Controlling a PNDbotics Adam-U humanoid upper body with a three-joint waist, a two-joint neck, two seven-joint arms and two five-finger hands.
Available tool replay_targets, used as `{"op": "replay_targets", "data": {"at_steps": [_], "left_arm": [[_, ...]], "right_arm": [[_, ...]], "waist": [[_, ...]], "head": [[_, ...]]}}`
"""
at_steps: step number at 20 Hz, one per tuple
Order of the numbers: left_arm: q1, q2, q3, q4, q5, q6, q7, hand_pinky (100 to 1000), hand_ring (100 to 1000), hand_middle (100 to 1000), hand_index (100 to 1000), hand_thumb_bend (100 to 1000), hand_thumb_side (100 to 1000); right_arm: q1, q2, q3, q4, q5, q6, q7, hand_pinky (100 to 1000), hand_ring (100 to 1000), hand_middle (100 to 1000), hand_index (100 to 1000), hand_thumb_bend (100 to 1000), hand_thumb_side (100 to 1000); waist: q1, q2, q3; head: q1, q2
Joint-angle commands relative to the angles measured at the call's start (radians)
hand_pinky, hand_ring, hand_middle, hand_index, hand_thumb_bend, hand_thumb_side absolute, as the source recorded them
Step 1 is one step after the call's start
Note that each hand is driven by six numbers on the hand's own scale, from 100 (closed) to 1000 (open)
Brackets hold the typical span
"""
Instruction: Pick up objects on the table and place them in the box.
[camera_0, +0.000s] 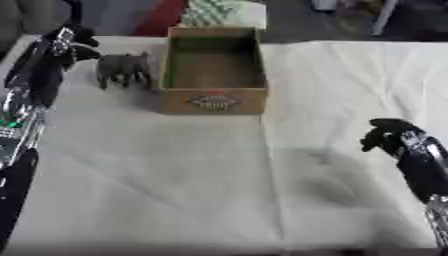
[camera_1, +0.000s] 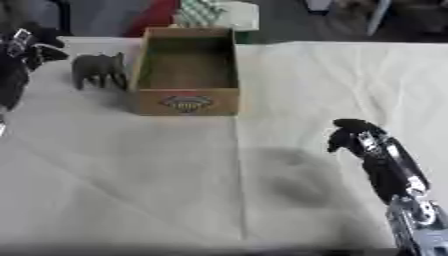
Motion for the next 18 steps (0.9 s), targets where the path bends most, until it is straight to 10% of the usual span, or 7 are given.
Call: {"op": "replay_targets", "data": {"at_steps": [1, 18], "left_arm": [[-0.01, 0.024, 0.005, -0.017, 0.001, -0.001, -0.002, 842, 637, 621, 743, 111, 818], [-0.142, 0.246, -0.015, 0.136, -0.202, -0.079, 0.041, 813, 666, 644, 746, 150, 642]], "right_arm": [[-0.015, -0.011, -0.008, -0.02, 0.0, -0.002, -0.004, 742, 522, 549, 746, 100, 765], [-0.014, -0.014, -0.004, -0.019, 0.001, 0.0, -0.001, 741, 522, 549, 745, 100, 764]], "waist": [[0.001, -0.012, 0.002], [0.01, -0.018, -0.009]], "head": [[0.0, 0.005], [-0.001, 0.005]]}}
